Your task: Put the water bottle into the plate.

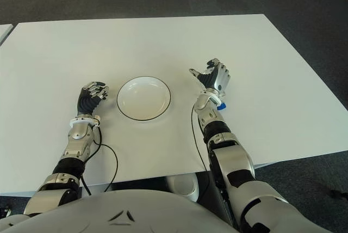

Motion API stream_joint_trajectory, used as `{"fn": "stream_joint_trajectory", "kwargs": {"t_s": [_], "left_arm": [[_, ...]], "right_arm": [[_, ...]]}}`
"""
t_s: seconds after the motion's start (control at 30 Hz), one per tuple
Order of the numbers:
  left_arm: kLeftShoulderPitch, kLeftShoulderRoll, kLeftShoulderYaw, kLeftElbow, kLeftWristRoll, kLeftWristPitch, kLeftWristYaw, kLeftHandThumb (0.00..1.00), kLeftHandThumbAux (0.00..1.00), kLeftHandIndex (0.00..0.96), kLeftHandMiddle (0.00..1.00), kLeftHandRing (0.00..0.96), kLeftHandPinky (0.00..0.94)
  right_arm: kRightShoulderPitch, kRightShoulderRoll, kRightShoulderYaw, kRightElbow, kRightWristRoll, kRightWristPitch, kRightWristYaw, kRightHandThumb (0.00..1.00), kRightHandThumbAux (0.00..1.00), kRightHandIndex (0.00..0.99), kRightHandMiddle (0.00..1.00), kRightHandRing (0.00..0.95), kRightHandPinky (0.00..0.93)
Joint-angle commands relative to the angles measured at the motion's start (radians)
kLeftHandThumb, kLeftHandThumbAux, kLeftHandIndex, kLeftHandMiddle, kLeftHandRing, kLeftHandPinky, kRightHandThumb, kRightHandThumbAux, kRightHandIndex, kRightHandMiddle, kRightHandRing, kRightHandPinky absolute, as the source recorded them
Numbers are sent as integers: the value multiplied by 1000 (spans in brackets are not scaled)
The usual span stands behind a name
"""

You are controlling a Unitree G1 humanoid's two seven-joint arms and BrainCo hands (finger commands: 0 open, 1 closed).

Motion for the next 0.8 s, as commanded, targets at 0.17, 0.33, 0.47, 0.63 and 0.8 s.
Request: {"fn": "stream_joint_trajectory", "kwargs": {"t_s": [0.17, 0.33, 0.47, 0.63, 0.8], "left_arm": [[28, 4, -4, 2, -1, 31, -10, 707, 712, 434, 590, 582, 562], [30, 3, -4, -4, 0, 37, -7, 707, 712, 434, 591, 584, 564], [29, 4, -4, -6, 1, 43, -7, 706, 712, 433, 590, 582, 560], [32, 3, -3, -13, -2, 47, -7, 705, 713, 433, 582, 572, 549], [32, 2, -1, -13, -4, 47, -8, 704, 713, 433, 579, 567, 546]], "right_arm": [[-1, 27, -2, -15, 14, -70, -34, 701, 725, 439, 879, 875, 875], [-20, 29, -3, 3, 15, -113, -48, 702, 724, 439, 885, 881, 880], [-57, 33, 7, 35, 7, -164, -61, 703, 724, 439, 889, 886, 881], [-98, 37, 18, 60, 1, -206, -59, 703, 726, 438, 894, 892, 880], [-127, 44, 27, 63, -2, -221, -48, 703, 727, 438, 896, 893, 879]]}}
